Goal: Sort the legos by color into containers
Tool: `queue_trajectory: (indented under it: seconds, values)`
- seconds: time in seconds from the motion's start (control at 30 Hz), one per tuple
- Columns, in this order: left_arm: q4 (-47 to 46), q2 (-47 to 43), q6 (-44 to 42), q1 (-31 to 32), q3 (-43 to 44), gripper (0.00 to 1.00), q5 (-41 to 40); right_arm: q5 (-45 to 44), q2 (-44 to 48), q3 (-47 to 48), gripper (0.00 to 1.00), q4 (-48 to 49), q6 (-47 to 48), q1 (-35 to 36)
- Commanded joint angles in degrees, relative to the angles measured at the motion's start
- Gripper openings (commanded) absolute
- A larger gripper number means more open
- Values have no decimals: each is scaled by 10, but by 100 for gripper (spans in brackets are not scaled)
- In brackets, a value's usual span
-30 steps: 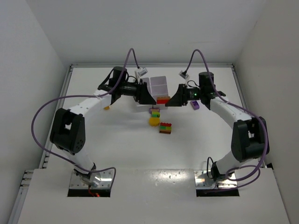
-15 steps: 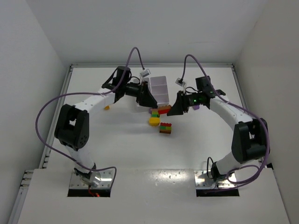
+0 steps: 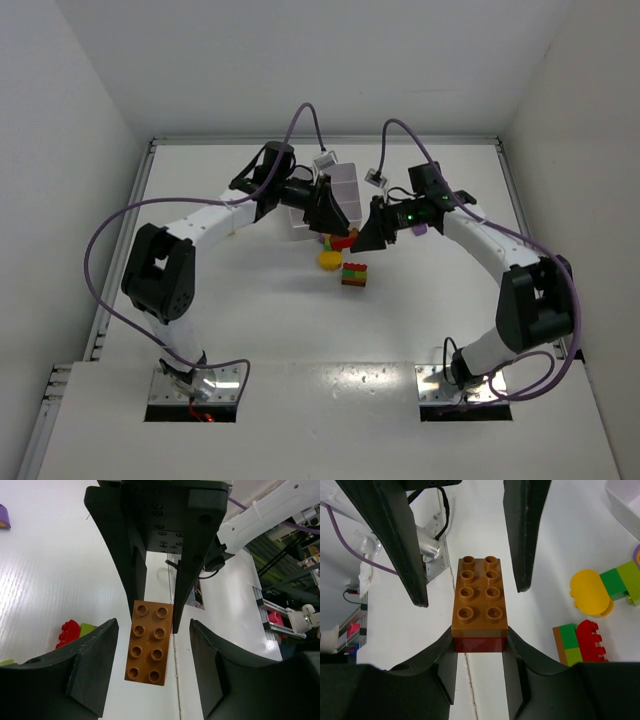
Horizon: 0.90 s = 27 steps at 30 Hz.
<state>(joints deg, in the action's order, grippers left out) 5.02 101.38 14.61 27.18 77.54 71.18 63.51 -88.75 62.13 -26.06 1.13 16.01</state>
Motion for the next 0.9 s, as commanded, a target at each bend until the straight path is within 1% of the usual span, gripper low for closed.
queue_trajectory:
  seconds: [0.0,0.23,0.3,0.33,0.43,0.47,0.5,0.57,0.6,0.67,0.7,0.87]
  values:
    - [-21,6,-19,7,26,64,7,21,9,35,0,16,16,7]
    - [-21,16,-19,13,31,62,19,21,-2,52,0,22,16,12]
    - [-21,16,-19,18,31,59,19,21,-2,52,0,22,16,17]
    - [-21,16,-19,18,31,54,19,21,-2,52,0,22,16,17]
    - [-21,16,-19,18,31,44,19,21,-2,52,0,22,16,23]
    - [-21,16,-13,18,37,39,19,16,-2,52,0,22,16,23]
    - [-21,16,-13,18,37,38,19,16,-2,52,0,22,21,23]
    - [-21,22,-8,18,42,38,24,10,-2,47,0,16,26,23]
    - [-21,22,-8,18,42,40,29,10,-2,47,0,16,27,23]
    - [-21,22,-3,18,42,46,29,5,-2,41,0,16,32,23]
    - [-21,22,-3,18,42,47,29,5,-2,41,0,16,32,23]
    - [-21,22,-3,18,47,50,35,5,-2,41,0,11,37,23]
